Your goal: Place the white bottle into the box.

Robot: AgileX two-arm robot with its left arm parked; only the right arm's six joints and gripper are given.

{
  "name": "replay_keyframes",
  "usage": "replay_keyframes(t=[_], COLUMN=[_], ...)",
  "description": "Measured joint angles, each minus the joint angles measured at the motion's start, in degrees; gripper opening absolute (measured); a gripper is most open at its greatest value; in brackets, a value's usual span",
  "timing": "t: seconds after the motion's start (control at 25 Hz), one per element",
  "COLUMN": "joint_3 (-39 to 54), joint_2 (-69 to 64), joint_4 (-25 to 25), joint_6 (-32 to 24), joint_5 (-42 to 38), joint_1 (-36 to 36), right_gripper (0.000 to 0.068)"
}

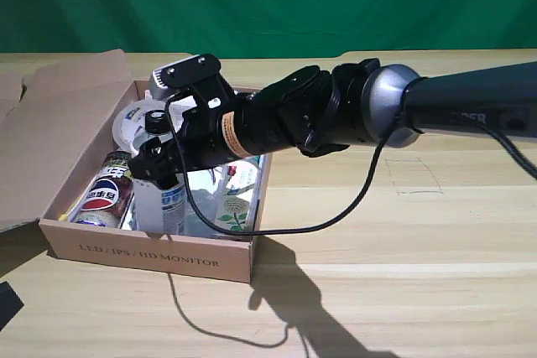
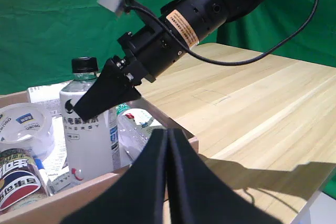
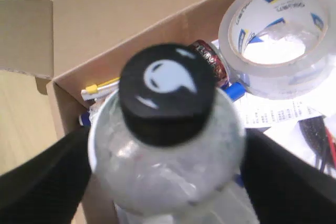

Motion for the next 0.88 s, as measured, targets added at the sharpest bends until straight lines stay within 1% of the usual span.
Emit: replay_keyframes(t=[0.16,0.28,0.32,0.36,0.4,0.44,0.48,0.52,0.56,0.6,0.68,0.72,0.88], joint_3=[0.0,0.0,0.0,0.0,0.0,0.2,0.5,1.2,1.8,3.4,6.0,8.2,16.7], joint_2=[-5.4,-12.2,-15.2,-16.8,-19.2,-21.7,-23.4,-25.8,-27.1,-29.7,-32.8,-35.4,-45.3], joint_4=[0.0,0.1,0.4,0.5,0.9,1.3,1.4,1.6,1.7,1.9,2.0,2.1,2.2], joint_6=[0.0,-0.3,-1.0,-1.7,-2.8,-4.9,-6.0,-7.7,-8.3,-8.8,-8.8,-8.8,-8.8], joint_5=[1.9,7.6,11.4,13.9,17.8,22.6,25.1,28.6,29.6,30.6,31.2,31.5,32.2], joint_1=[0.0,0.0,0.0,0.0,0.0,-0.1,-0.3,-1.3,-2.5,-5.4,-9.5,-12.8,-22.7], right_gripper=[0.0672,0.0596,0.0539,0.0499,0.0430,0.0336,0.0278,0.0158,0.0108,0.0048,0.0020,0.0010,0.0004])
